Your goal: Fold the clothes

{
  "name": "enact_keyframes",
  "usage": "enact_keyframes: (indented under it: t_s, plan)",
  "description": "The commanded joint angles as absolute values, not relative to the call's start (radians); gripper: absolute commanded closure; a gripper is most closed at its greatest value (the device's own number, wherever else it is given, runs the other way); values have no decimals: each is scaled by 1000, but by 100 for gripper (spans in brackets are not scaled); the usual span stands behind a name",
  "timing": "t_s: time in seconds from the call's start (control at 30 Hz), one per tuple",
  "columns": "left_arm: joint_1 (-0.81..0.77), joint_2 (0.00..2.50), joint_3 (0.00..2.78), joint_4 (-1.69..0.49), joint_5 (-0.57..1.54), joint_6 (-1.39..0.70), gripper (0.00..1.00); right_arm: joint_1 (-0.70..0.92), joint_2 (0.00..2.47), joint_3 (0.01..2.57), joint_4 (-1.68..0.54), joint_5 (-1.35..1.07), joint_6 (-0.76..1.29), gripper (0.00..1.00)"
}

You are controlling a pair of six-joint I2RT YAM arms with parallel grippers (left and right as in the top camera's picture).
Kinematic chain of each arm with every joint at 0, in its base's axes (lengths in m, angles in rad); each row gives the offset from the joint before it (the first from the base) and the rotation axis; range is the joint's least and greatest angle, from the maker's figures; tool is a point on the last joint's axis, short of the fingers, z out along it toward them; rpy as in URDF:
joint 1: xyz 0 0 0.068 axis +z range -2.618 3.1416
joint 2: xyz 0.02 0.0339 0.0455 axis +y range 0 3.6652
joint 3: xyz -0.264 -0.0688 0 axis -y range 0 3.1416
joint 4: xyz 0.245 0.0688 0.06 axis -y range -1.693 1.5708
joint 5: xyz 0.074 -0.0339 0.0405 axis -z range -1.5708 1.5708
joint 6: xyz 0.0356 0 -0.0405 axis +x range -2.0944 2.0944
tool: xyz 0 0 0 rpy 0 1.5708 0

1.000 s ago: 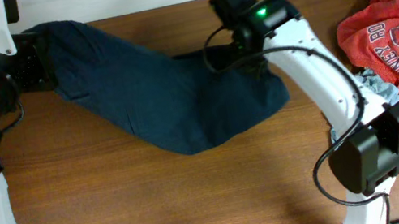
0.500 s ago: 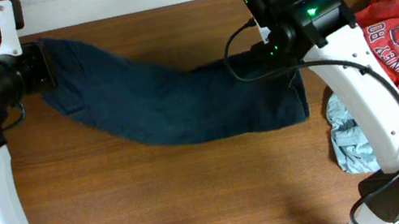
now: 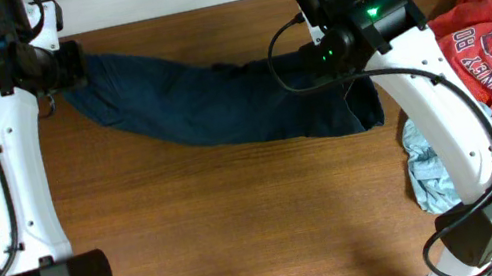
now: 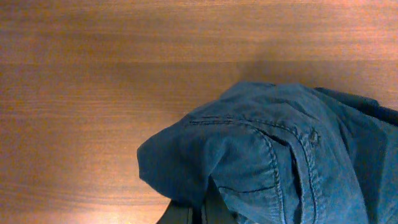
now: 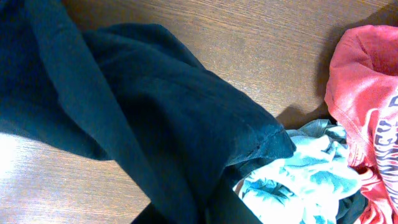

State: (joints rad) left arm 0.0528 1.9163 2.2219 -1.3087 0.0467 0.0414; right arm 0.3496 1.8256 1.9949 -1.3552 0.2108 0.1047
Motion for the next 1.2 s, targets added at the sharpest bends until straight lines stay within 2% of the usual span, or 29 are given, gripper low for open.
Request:
enact_keyframes:
  t_s: [0.0,0.23,0.43,0.67,0.73,0.77,0.8,0.83,0.87,0.9,0.93,1.17]
  plan:
    - [56,1783,2280,-1341,37,46,100,347,1782,1997,-1366,211,109,96]
    - [55,1518,2379,-1420,63,62,100,348,1540,1997,-1470,123,110,96]
    - [55,1382,2379,-1397,3,60,100,347,1352,1997,-1401,20,117,96]
    - [55,1605,2379,-1383,3,51,97,347,1501,1997,-1360,-23,117,95]
    - [62,1709,2379,-1355,3,64,84,346,1590,1997,-1333,-17,105,92]
    - [65,1766,2379,-1339,3,74,55,345,1630,1997,-1316,3,105,85]
    - [69,1814,2379,-1332,3,74,33,344,1676,1997,-1296,37,105,70]
    - [70,1855,2379,-1335,3,73,22,339,1708,1997,-1285,62,105,58]
    - [74,1894,2379,-1350,3,73,3,332,1746,1997,-1282,85,105,55]
    - [76,1953,2379,-1405,3,73,1,319,1797,1997,-1291,88,105,38]
    - [76,1972,2379,-1432,3,73,1,312,1818,1997,-1306,82,105,34]
    - [76,1990,2379,-1555,3,74,1,313,1834,1997,-1382,24,46,25]
